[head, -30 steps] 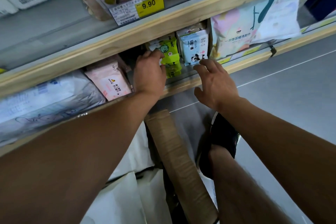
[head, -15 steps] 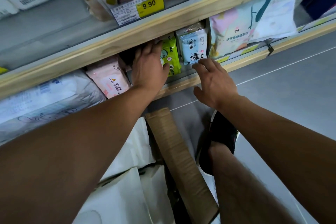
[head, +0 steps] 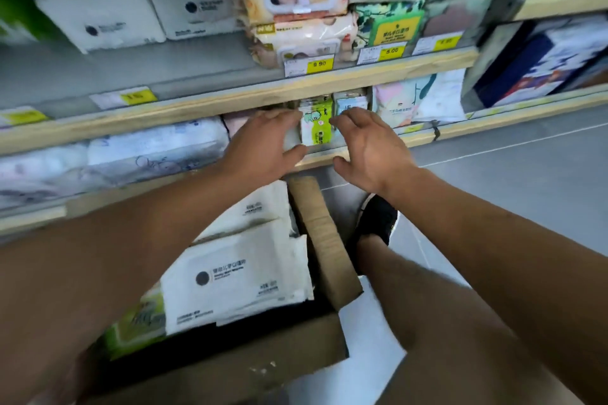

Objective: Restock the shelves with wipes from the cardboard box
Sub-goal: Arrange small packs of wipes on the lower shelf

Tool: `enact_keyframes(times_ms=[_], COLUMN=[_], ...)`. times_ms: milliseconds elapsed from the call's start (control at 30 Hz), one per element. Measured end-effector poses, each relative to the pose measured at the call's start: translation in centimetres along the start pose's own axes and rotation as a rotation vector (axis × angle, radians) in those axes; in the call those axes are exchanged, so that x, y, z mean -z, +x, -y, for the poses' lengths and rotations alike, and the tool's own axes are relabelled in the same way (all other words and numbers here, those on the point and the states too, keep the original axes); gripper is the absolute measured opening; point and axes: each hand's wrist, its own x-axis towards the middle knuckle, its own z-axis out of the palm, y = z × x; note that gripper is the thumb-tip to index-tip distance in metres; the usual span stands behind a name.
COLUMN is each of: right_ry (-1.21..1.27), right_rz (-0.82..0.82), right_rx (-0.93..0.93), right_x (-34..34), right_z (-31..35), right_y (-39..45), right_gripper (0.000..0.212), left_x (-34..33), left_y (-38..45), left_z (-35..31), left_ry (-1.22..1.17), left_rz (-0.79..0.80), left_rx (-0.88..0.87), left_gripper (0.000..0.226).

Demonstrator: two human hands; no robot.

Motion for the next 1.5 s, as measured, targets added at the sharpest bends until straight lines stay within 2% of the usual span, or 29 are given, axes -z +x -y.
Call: enact_keyframes(times_ms=[300,600,767,933,1133,1300,1500], right_ry=[0.019,-0.034,-0.100,-0.160,-0.334,-0.416,-0.406], right_rz=[0.027,0.173,0.286,0.429,0.462,0.502,0.455], right_rx=[0.136,0.346,0.443,0.412,0.270,0.241,0.244], right_x=[3.5,-0.6,-4.0,-7.9,-12.0,-14.9,-17.0], right_z=[13.0,26.1,31.3,34.0,35.3,35.6,35.1], right_y=[-3.1,-1.4,-0.1,2.3,4.5,5.3,5.4], right_gripper=[0.065,0.060,0.061,0.061,0.070,0.072,0.063], left_x=[7.5,10.7,10.2,8.4,4.9,1.5,-0.3], left_y=[-13.1,-23.6,-26.9,-28.0,-27.0,-26.0,-25.8], left_z=[6.4,15.9,21.3,25.4,27.5,28.6,29.1], left_ry=[-0.035,-0.047,-0.023,-0.092,-0.068,0.028,0.062], left_rz=[-0.045,-0.095,-0.032,-0.004,0.083,0.183,0.210], left_rx=[0.128,0.308,0.426,0.434,0.439,0.422,0.391], left_gripper=[0.056,0.053,0.053,0.052,0.057,0.066,0.071])
